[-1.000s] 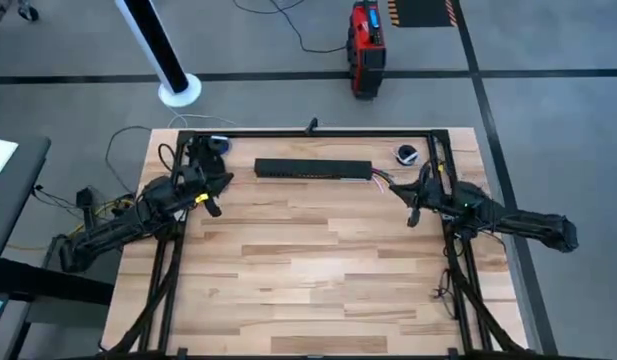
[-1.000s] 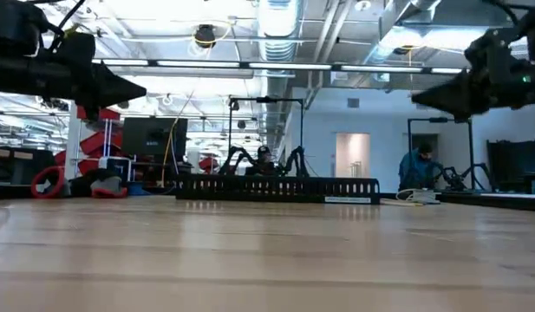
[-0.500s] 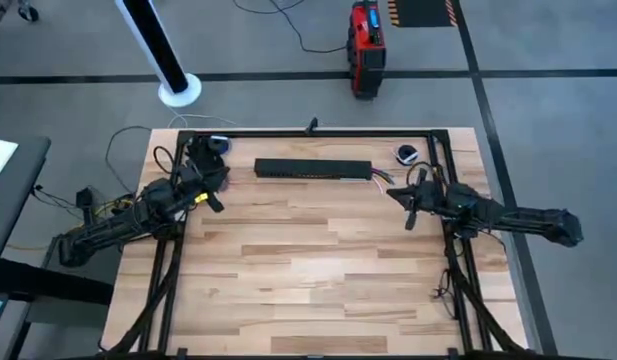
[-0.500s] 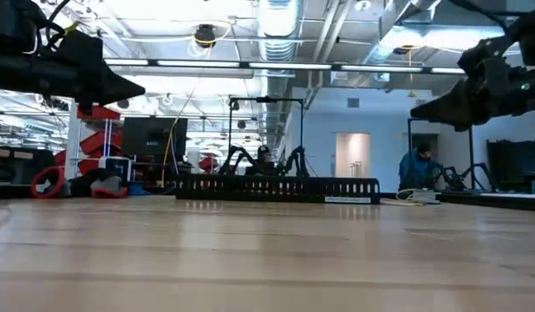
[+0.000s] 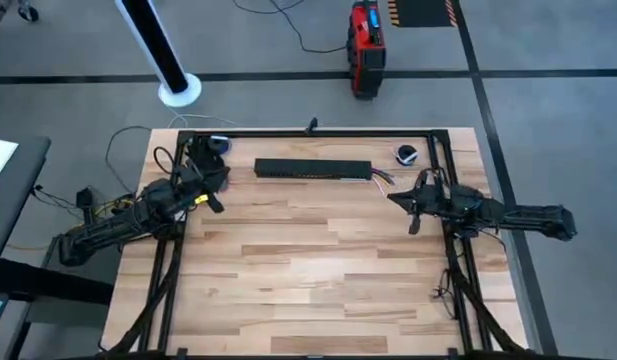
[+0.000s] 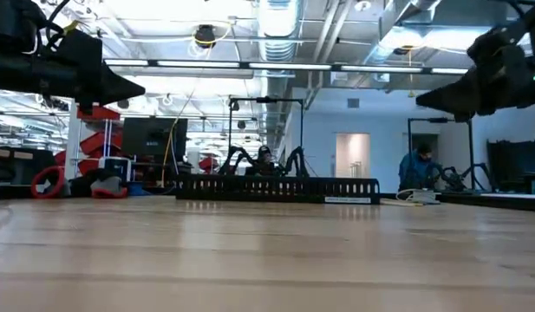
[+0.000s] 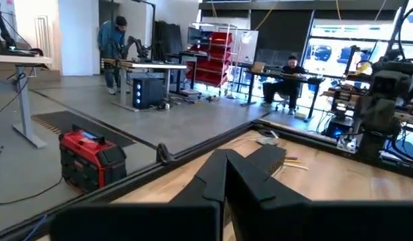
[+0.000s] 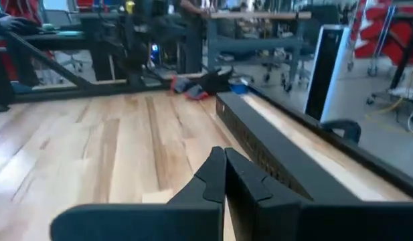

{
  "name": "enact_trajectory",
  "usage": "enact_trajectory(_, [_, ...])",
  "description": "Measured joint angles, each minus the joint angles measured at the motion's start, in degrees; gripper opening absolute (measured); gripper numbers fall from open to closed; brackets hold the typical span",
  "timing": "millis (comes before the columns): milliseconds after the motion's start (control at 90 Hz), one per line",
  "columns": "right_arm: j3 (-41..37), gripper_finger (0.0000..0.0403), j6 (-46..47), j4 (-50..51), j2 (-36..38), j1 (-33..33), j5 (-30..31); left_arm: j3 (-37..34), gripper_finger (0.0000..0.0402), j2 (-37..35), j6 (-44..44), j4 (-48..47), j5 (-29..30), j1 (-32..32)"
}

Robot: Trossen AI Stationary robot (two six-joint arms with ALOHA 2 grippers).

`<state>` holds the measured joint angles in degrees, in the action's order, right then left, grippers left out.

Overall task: Ziptie cables
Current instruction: Return to Home Position

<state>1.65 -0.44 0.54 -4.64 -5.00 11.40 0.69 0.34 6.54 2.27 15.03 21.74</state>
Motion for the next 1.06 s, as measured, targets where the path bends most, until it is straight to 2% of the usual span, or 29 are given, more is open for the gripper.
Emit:
enact_trajectory(222, [0.0,0.0000,-1.6,-0.1,0.4,-0.4,2.9,0.0,0.0000,0.0,-1.3,0.7,6.5,0.0])
enact_trajectory(578, [0.0,0.0000,-1.5,0.1,-2.1,-3.4,2.8,0.0,0.0000,0.0,-1.4,0.6,6.7,0.0])
enact_trajectory(1056, [0.0,0.0000,-1.1,0.3,-2.1,-3.4,2.1,0.0,0.0000,0.0,-4.7,0.6,6.4,0.0])
